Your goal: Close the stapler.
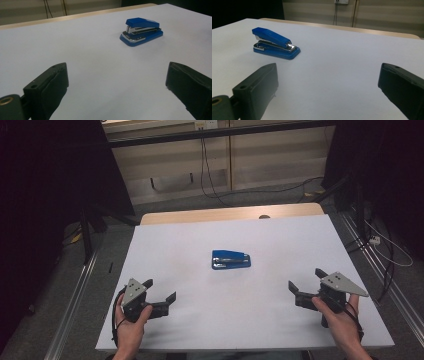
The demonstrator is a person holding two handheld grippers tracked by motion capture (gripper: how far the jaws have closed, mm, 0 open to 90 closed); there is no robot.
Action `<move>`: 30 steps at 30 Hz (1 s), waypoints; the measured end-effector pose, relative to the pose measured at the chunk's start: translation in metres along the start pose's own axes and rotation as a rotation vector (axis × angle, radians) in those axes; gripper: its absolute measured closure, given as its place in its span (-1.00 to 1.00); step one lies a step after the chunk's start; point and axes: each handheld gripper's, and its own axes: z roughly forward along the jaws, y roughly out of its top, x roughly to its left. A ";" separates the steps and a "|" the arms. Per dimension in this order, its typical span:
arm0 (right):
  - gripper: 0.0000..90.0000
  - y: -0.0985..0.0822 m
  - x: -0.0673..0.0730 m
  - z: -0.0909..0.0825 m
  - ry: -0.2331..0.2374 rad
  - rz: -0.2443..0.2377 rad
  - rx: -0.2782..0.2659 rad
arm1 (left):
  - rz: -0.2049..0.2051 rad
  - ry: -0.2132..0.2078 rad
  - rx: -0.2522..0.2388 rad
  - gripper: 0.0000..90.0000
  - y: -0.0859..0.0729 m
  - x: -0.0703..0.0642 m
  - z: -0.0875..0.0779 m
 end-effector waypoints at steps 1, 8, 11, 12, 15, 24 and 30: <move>-0.94 0.000 -0.001 -0.002 -0.003 0.004 -0.002 | 0.004 0.001 0.003 -0.89 -0.001 0.001 -0.002; -0.96 -0.007 -0.003 -0.013 -0.012 -0.002 0.005 | 0.042 0.010 -0.001 -0.90 -0.008 0.006 -0.007; -0.96 -0.009 -0.004 -0.014 -0.022 -0.002 -0.004 | 0.038 0.016 0.014 -0.90 -0.011 0.004 -0.005; -0.96 -0.010 -0.004 -0.014 -0.028 -0.007 -0.007 | 0.041 0.006 0.019 -0.90 -0.011 0.003 -0.005; -0.96 -0.014 -0.003 -0.011 -0.022 -0.014 0.003 | 0.036 0.002 0.024 -0.90 -0.012 0.001 -0.004; -0.96 -0.015 -0.004 -0.006 -0.035 -0.012 -0.004 | 0.018 0.020 0.017 -0.90 -0.010 0.004 -0.001; -0.96 -0.015 -0.005 -0.003 -0.032 -0.016 -0.005 | 0.012 0.017 0.014 -0.90 -0.009 0.005 -0.001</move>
